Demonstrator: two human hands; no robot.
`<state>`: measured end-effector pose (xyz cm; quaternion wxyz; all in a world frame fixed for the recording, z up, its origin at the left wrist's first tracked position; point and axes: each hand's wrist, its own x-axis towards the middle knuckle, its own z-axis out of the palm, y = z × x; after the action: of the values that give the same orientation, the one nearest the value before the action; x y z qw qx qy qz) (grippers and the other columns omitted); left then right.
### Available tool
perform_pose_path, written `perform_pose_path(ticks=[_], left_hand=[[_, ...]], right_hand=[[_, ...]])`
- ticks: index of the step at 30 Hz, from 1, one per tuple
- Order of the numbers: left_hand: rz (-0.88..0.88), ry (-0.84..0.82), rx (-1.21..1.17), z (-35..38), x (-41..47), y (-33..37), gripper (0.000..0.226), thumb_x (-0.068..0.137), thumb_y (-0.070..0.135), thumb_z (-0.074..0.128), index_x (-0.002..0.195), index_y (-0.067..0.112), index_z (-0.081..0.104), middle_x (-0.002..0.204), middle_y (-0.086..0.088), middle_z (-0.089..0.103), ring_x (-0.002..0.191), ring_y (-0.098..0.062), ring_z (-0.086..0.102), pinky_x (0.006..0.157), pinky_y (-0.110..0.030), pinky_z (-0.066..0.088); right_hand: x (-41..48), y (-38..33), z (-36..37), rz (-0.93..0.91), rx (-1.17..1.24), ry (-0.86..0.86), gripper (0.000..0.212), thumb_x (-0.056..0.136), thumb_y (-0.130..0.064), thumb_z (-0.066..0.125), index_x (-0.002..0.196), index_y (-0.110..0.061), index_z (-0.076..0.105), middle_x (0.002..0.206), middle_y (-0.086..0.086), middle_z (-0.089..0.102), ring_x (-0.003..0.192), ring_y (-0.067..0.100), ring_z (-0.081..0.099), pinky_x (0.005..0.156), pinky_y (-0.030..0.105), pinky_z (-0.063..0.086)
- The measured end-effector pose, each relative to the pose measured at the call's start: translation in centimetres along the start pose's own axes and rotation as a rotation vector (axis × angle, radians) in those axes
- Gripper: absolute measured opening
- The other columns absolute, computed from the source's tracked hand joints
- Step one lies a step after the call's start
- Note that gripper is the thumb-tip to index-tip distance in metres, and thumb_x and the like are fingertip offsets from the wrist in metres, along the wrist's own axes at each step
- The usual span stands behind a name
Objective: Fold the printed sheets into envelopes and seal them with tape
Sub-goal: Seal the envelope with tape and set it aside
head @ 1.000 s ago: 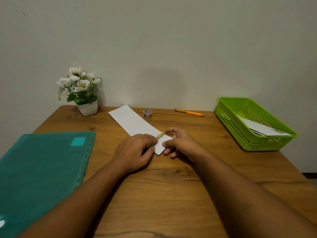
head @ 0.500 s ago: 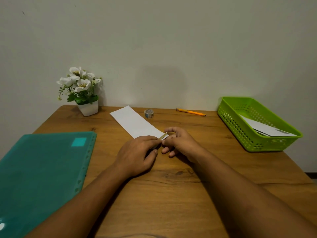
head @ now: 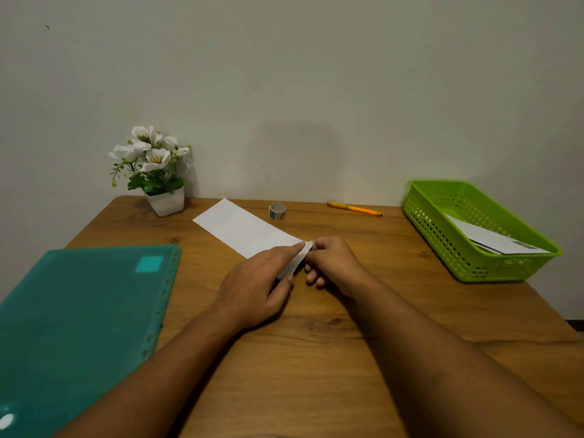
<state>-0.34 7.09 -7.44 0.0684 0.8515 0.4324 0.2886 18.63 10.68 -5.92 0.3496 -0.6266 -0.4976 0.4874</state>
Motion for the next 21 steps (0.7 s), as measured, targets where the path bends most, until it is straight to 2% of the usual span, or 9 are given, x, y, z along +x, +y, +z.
perform_pose_path(ticks=[3, 8, 11, 14, 15, 18, 21], left_hand=[[-0.111, 0.067, -0.013, 0.1, 0.3, 0.1, 0.060, 0.102, 0.046, 0.052, 0.158, 0.033, 0.032, 0.147, 0.007, 0.056, 0.123, -0.009, 0.057, 0.087, -0.020, 0.048], [-0.203, 0.131, 0.010, -0.2, 0.3, 0.4, 0.053, 0.105, 0.048, 0.046, 0.154, 0.031, 0.038, 0.147, 0.007, 0.055, 0.128, -0.008, 0.052, 0.094, -0.024, 0.046], [-0.179, 0.112, 0.046, -0.6, 0.2, 0.6, 0.050, 0.105, 0.045, 0.045, 0.153, 0.030, 0.038, 0.150, 0.007, 0.050, 0.129, -0.007, 0.049, 0.094, -0.020, 0.044], [-0.122, 0.108, 0.084, -2.1, 1.4, 1.1, 0.054, 0.103, 0.040, 0.051, 0.153, 0.030, 0.035, 0.152, 0.006, 0.044, 0.130, -0.008, 0.045, 0.098, -0.024, 0.046], [-0.096, 0.124, 0.079, -2.9, 2.3, 1.4, 0.056, 0.102, 0.037, 0.054, 0.153, 0.029, 0.034, 0.151, 0.006, 0.043, 0.130, -0.009, 0.044, 0.101, -0.028, 0.047], [0.014, 0.186, 0.084, -5.6, 5.3, 2.8, 0.057, 0.099, 0.030, 0.059, 0.152, 0.024, 0.040, 0.150, 0.002, 0.046, 0.134, -0.015, 0.042, 0.108, -0.038, 0.046], [0.043, 0.285, 0.042, -8.7, 8.3, 4.3, 0.049, 0.096, 0.033, 0.060, 0.144, 0.025, 0.051, 0.140, 0.004, 0.054, 0.130, -0.016, 0.046, 0.107, -0.041, 0.046]], right_hand=[[-0.6, 0.4, 0.1, -0.062, -0.009, 0.046, 0.014, 0.103, -0.013, 0.059, 0.102, -0.013, 0.072, 0.071, 0.008, 0.068, 0.050, 0.015, 0.059, 0.043, 0.028, 0.044], [-2.4, 1.3, 0.1, -0.157, 0.030, 0.115, 0.012, 0.103, -0.016, 0.059, 0.104, -0.015, 0.071, 0.082, 0.010, 0.075, 0.057, 0.016, 0.061, 0.047, 0.028, 0.048], [-4.2, 1.7, 0.1, -0.181, 0.084, 0.119, 0.009, 0.103, -0.015, 0.060, 0.102, -0.013, 0.068, 0.091, 0.011, 0.076, 0.068, 0.020, 0.069, 0.055, 0.034, 0.055], [-5.1, 0.4, -0.6, -0.272, 0.047, 0.144, 0.012, 0.101, -0.022, 0.062, 0.095, -0.028, 0.070, 0.096, 0.001, 0.075, 0.086, 0.019, 0.074, 0.071, 0.042, 0.065], [-5.3, -0.7, -1.1, -0.322, 0.017, 0.162, 0.012, 0.101, -0.023, 0.062, 0.094, -0.029, 0.070, 0.096, -0.002, 0.074, 0.089, 0.016, 0.073, 0.071, 0.040, 0.065], [-5.6, -5.6, -3.4, -0.582, -0.153, 0.268, 0.013, 0.100, -0.018, 0.064, 0.088, -0.017, 0.067, 0.081, -0.002, 0.069, 0.076, 0.008, 0.063, 0.068, 0.042, 0.057], [-6.8, -10.8, -5.3, -0.736, -0.158, 0.299, 0.014, 0.098, -0.018, 0.066, 0.085, -0.017, 0.069, 0.074, -0.006, 0.066, 0.070, 0.006, 0.059, 0.065, 0.030, 0.051]])
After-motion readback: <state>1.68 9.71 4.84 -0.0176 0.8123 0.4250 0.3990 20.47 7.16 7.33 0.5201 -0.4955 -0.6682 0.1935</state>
